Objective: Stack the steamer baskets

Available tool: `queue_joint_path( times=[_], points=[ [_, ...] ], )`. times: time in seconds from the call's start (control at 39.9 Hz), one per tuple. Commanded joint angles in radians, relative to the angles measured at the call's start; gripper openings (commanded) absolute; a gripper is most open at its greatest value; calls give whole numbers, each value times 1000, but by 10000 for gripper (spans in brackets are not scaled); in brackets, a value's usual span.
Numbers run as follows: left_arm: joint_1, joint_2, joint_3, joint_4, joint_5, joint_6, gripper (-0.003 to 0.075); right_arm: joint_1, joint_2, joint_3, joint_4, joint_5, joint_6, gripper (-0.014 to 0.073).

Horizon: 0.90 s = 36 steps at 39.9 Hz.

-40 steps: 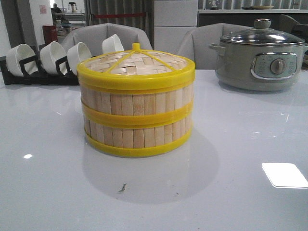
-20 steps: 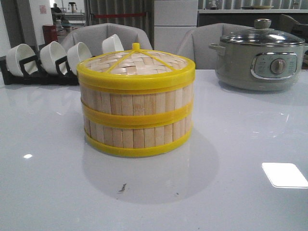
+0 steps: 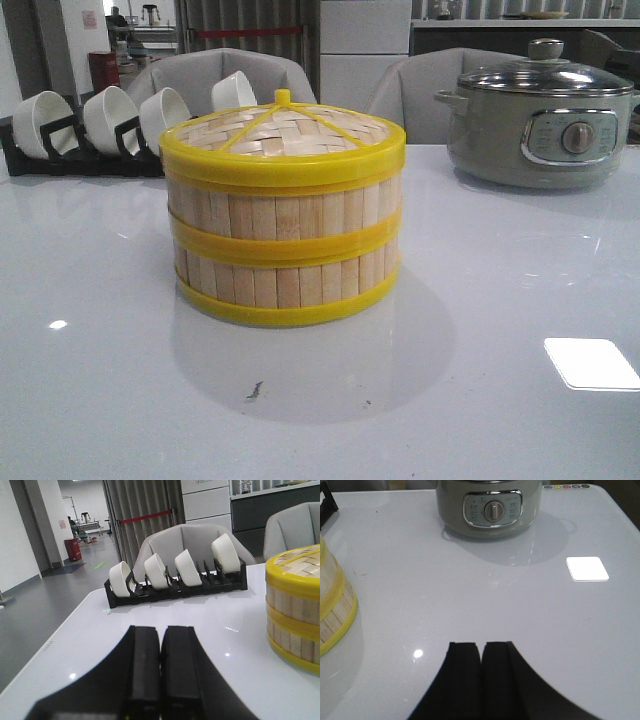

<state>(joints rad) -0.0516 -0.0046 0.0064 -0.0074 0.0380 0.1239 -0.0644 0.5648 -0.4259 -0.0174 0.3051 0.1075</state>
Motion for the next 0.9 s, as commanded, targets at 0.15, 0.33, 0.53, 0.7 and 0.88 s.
queue_joint_path(
  times=[0.15,0.33,0.53,0.7,0.88],
  points=[
    [5,-20,2,-2,-84,-3,86,-4,-113,32,65,-66,14,32],
    [5,-20,2,-2,-84,-3,86,-4,-327,202,73,-83,15,32],
    [5,-20,2,-2,-84,-3,86,-4,-568,387,117,-128,15,32],
    [5,-18,2,-2,-84,-3,86,-3,-597,441,171,-116,15,32],
    [5,-18,2,-2,-84,-3,86,0,-597,441,170,-107,4,32]
  ],
)
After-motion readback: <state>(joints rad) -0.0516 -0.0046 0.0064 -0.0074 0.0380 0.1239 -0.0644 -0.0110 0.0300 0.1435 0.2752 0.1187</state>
